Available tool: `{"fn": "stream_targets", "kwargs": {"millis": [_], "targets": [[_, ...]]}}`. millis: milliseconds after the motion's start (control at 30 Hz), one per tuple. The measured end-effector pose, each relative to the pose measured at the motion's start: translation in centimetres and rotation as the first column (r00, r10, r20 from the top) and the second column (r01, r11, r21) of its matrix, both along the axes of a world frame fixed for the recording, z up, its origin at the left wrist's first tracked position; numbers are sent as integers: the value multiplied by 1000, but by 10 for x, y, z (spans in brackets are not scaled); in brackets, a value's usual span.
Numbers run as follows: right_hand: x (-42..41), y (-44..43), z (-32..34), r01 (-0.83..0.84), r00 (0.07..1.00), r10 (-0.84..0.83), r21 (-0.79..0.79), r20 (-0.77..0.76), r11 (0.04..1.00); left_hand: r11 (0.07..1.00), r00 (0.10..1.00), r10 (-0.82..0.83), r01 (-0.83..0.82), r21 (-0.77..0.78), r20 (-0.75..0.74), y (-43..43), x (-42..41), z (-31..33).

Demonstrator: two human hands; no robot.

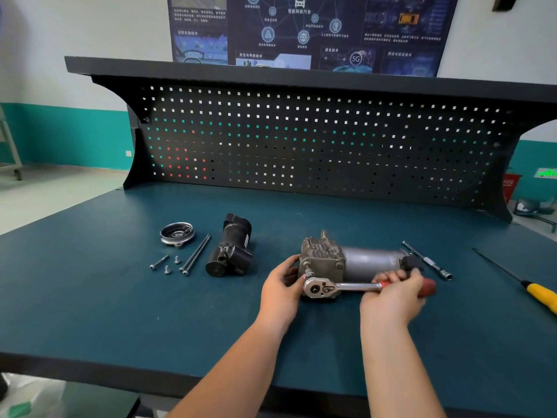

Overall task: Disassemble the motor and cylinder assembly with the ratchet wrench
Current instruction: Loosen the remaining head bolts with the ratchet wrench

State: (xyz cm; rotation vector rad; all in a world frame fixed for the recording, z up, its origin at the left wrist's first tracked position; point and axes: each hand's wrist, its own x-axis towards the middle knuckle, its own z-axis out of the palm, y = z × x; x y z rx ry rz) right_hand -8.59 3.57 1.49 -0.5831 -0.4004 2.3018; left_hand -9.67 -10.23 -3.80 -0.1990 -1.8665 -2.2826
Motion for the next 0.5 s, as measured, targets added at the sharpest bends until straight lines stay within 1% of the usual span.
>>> {"fn": "stream_targets", "kwargs": {"millis": [67,133,233,300,367,500], "targets": [[4,1,-9,-8,1000,8,-101,4,995,1000,1000,10,-10,-14,-7,0,1,0],[8,1,-16,-10,1000,9,-168,-9,986,1000,1000,16,-16,-10,-6,1,1,-1],[11,1,-18,-8,1000,3,-192,-24,981,1000,1000,24,-24,7,18,1,-1,-3],[11,0,-13,-7,999,2,-144,-36,990,1000,999,22,-23,13,33,1,-2,-4],[11,-1,-4,-9,997,5,-61,-76,998,1000,999,21,-21,13,47,1,-4,-5],[10,-7,26,34,986,0,198,-168,980,999,997,12,-14,29,71,1,-6,-7]]}}
